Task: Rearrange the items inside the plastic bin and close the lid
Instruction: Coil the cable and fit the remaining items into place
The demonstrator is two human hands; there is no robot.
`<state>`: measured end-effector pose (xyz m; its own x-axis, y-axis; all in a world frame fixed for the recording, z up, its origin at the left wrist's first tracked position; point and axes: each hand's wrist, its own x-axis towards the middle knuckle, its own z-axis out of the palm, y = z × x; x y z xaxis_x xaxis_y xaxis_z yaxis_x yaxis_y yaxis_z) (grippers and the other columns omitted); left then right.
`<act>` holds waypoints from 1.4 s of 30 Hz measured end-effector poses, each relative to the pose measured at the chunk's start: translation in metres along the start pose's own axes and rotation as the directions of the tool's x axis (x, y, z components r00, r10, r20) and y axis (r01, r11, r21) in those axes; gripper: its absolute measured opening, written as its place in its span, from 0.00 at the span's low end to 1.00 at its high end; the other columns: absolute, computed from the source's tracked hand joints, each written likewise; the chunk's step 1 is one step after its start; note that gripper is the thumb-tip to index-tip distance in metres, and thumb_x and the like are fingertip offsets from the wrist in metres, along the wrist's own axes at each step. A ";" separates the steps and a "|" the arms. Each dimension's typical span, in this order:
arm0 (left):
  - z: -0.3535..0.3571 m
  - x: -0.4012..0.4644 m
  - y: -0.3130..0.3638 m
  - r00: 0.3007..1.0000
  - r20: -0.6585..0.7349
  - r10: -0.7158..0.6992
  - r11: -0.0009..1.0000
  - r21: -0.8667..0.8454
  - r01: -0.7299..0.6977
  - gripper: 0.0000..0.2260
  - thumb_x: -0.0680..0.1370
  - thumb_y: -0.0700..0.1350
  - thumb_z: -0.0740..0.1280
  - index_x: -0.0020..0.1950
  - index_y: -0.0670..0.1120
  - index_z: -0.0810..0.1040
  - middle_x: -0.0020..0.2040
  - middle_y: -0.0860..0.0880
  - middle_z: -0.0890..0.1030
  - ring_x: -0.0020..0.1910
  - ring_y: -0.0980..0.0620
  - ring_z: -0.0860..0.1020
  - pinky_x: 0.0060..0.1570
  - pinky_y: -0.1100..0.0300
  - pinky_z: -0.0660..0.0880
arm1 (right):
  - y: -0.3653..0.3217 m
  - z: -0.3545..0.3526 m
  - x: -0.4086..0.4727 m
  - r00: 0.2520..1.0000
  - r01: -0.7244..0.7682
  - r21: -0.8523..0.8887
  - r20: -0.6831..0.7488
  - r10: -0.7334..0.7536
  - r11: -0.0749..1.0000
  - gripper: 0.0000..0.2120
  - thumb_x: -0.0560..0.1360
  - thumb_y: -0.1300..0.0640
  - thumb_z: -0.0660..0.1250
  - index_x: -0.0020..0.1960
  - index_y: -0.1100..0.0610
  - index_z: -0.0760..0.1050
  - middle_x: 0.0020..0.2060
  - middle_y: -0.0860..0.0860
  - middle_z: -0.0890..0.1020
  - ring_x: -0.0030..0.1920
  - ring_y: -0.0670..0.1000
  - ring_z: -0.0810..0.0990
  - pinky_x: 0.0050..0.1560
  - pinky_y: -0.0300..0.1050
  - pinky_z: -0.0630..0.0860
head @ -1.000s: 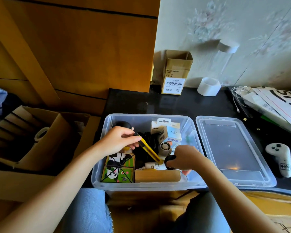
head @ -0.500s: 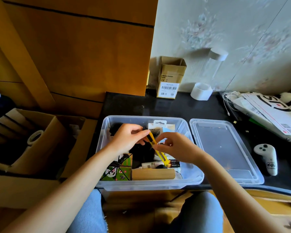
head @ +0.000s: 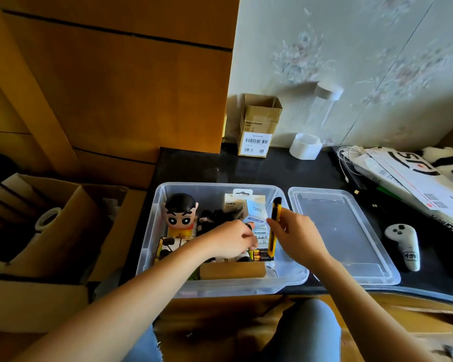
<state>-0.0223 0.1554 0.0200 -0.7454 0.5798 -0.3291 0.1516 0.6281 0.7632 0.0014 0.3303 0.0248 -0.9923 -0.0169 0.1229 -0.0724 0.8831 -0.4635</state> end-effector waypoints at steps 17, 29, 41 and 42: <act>0.042 0.067 0.034 0.898 0.400 -0.184 0.853 0.519 -0.056 0.16 0.79 0.41 0.61 0.64 0.35 0.73 0.61 0.37 0.76 0.56 0.39 0.74 0.52 0.51 0.71 | 0.012 0.016 0.004 0.991 0.024 -0.005 -0.128 -0.024 1.000 0.11 0.78 0.48 0.61 0.40 0.52 0.66 0.27 0.43 0.69 0.25 0.42 0.66 0.27 0.31 0.57; 0.053 0.070 0.021 0.949 0.302 -0.091 0.894 0.444 -0.056 0.10 0.73 0.39 0.70 0.54 0.38 0.80 0.53 0.44 0.81 0.44 0.52 0.74 0.49 0.59 0.73 | 0.016 0.021 0.005 0.990 0.002 -0.024 -0.144 -0.005 1.000 0.10 0.79 0.47 0.59 0.43 0.53 0.68 0.32 0.45 0.73 0.27 0.44 0.70 0.28 0.31 0.64; 0.051 0.067 0.019 0.959 0.281 0.028 0.876 0.456 -0.159 0.07 0.74 0.38 0.69 0.51 0.40 0.79 0.51 0.45 0.82 0.46 0.49 0.77 0.44 0.62 0.70 | 0.012 0.019 0.006 0.988 -0.030 -0.134 -0.154 0.010 0.990 0.14 0.81 0.47 0.53 0.52 0.58 0.70 0.36 0.52 0.80 0.30 0.49 0.72 0.31 0.38 0.68; 0.050 0.067 0.020 0.954 0.299 0.015 0.873 0.461 -0.158 0.08 0.73 0.38 0.70 0.52 0.39 0.79 0.52 0.45 0.81 0.46 0.48 0.77 0.43 0.63 0.69 | 0.011 0.018 0.005 0.988 -0.029 -0.134 -0.156 0.008 0.990 0.14 0.81 0.48 0.53 0.52 0.58 0.70 0.36 0.52 0.80 0.30 0.49 0.73 0.31 0.40 0.69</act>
<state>-0.0365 0.2329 -0.0151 -0.5148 0.7176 -0.4690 0.5494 0.6961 0.4621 -0.0063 0.3313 0.0042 -0.9649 0.0633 0.2547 -0.0295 0.9383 -0.3447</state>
